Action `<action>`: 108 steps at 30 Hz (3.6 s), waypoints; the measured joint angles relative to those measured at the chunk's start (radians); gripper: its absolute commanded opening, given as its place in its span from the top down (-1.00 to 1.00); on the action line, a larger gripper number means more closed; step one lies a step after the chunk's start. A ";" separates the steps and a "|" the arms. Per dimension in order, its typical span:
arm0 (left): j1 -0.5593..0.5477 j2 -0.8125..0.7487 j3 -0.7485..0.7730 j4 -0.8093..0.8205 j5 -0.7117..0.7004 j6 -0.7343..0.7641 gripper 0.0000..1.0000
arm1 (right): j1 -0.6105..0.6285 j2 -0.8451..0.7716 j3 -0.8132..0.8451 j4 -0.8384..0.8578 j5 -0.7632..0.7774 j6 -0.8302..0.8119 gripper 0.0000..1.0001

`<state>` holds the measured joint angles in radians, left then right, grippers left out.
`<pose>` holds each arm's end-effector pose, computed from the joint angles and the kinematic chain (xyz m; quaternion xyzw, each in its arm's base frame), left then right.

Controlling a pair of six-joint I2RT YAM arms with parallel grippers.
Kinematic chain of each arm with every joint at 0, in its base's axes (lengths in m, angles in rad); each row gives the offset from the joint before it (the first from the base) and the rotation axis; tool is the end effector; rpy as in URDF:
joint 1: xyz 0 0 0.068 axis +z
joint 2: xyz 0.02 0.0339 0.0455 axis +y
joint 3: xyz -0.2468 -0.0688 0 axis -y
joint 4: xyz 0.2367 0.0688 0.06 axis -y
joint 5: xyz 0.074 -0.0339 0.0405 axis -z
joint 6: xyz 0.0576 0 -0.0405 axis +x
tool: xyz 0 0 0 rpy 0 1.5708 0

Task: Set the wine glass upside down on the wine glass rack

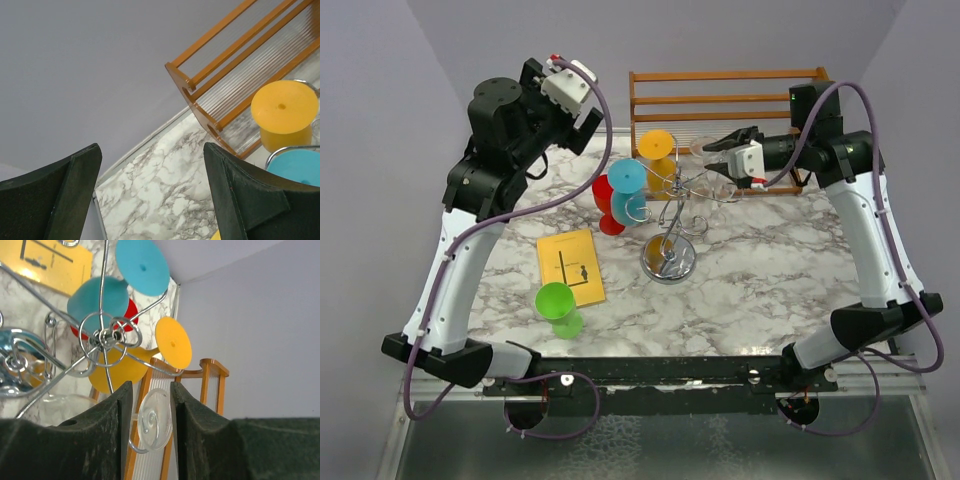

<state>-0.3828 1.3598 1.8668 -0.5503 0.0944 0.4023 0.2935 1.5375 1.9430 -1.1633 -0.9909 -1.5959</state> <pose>0.2552 -0.1086 0.5165 0.3061 0.6541 -0.0273 0.6912 0.2563 0.1278 0.4361 -0.7649 0.3212 0.1365 0.5414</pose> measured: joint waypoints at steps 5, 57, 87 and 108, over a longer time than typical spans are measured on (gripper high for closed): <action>0.055 -0.039 -0.074 -0.003 -0.009 -0.011 -0.76 | 0.000 -0.045 0.001 0.083 -0.047 0.202 0.10; 0.242 0.394 -0.225 0.025 0.341 -0.554 -0.29 | -0.322 -0.422 -0.418 0.475 0.710 1.263 -0.72; 0.195 0.537 -0.094 -0.192 0.215 -0.340 1.00 | -0.361 -0.426 -0.467 0.476 0.605 1.273 -0.72; 0.195 0.312 0.243 -0.130 -0.144 -0.163 1.00 | -0.361 -0.420 -0.514 0.478 0.711 1.131 -0.73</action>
<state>-0.1875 1.6722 2.1101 -0.6800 -0.0498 0.2390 -0.0677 1.1172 1.4288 -0.6857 -0.2798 -0.4648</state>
